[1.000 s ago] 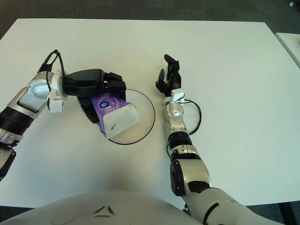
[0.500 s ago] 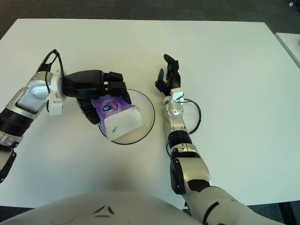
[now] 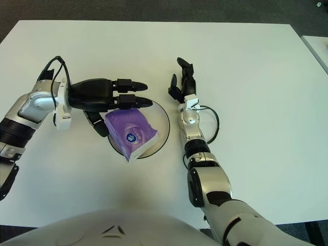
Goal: Put the tissue paper into the plate.
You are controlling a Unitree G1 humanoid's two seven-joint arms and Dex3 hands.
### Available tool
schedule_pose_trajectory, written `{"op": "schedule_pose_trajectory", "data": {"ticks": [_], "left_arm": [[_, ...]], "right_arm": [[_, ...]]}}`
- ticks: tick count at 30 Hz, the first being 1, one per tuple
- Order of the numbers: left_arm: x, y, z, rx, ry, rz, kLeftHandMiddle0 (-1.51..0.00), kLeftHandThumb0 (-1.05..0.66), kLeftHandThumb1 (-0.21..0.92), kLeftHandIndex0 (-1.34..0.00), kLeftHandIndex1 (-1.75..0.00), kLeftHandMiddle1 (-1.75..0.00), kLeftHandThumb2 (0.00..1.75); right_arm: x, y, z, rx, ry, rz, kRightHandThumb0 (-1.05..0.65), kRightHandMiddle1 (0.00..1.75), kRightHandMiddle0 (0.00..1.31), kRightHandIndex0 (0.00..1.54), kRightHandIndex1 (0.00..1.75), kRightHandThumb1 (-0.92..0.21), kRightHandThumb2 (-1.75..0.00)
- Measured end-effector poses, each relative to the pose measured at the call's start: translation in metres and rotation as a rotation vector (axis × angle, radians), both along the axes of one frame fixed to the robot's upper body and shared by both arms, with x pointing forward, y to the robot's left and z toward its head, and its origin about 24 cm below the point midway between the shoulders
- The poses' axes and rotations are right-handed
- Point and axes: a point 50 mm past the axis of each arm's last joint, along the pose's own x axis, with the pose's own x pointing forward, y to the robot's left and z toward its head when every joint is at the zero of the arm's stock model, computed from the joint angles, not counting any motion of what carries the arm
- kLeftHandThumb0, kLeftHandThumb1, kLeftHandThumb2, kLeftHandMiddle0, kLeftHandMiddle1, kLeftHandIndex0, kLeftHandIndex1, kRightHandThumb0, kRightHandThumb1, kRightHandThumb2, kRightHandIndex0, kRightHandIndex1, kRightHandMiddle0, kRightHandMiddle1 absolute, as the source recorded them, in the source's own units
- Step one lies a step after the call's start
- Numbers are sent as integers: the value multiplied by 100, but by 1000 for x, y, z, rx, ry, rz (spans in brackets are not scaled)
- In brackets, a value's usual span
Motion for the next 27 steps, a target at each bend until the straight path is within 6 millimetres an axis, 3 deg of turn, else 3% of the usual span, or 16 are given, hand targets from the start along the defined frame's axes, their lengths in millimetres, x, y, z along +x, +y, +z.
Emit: {"op": "schedule_pose_trajectory", "data": {"ticks": [20,27], "left_arm": [[9,2,-6,-83,-32,45,0,-105,92,0,0,0,30],[13,4,-7,-108,-37,73,0,-105,92,0,0,0,35]], "right_arm": [[4,0,0,-39,-7,17,-81,59,0,26,1,-92,-92],[4,1,1,-42,-14,25,-80,63,0,25,0,-92,-90]]}}
